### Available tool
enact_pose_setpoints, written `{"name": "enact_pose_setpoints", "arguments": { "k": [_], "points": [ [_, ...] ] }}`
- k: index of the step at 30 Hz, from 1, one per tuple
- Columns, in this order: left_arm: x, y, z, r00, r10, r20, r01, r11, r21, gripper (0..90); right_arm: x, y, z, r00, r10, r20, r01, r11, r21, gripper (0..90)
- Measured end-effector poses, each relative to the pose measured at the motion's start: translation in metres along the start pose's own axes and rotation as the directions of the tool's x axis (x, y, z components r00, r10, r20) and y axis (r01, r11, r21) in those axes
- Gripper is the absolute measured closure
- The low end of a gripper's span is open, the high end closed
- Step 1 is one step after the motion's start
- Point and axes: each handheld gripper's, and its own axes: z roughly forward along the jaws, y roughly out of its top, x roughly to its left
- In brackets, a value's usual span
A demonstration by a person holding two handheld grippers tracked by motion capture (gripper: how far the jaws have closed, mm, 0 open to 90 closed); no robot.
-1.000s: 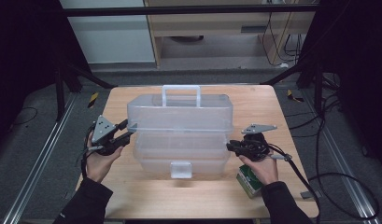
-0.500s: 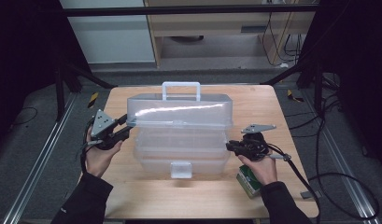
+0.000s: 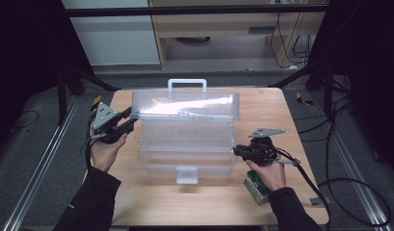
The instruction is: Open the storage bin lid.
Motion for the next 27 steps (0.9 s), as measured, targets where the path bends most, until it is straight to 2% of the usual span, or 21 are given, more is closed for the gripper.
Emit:
{"name": "enact_pose_setpoints", "arguments": {
  "k": [1, 2, 11, 27],
  "points": [
    [0.0, 0.0, 0.0, 1.0, 0.0, 0.0, 0.0, 1.0, 0.0, 67.0, 0.0, 0.0, 0.0, 1.0, 0.0, 0.0, 0.0, 1.0, 0.0, 76.9],
    [0.002, 0.003, 0.003, 0.9997, 0.022, -0.012, -0.022, 0.9997, -0.013, 67.2, 0.0, 0.0, 0.0, 1.0, 0.001, 0.0, -0.001, 1.0, 0.0, 76.9],
    [0.006, 0.014, 0.013, 0.9993, 0.002, -0.038, -0.003, 0.9996, -0.028, 68.5, 0.0, 0.0, 0.0, 1.0, 0.002, 0.001, -0.002, 1.0, 0.001, 77.0],
    [0.011, 0.028, 0.028, 0.9968, 0.004, -0.079, -0.006, 0.9998, -0.021, 72.6, 0.0, 0.0, 0.0, 0.9999, 0.013, -0.003, -0.013, 1.0, 0.005, 77.0]
  ]
}}
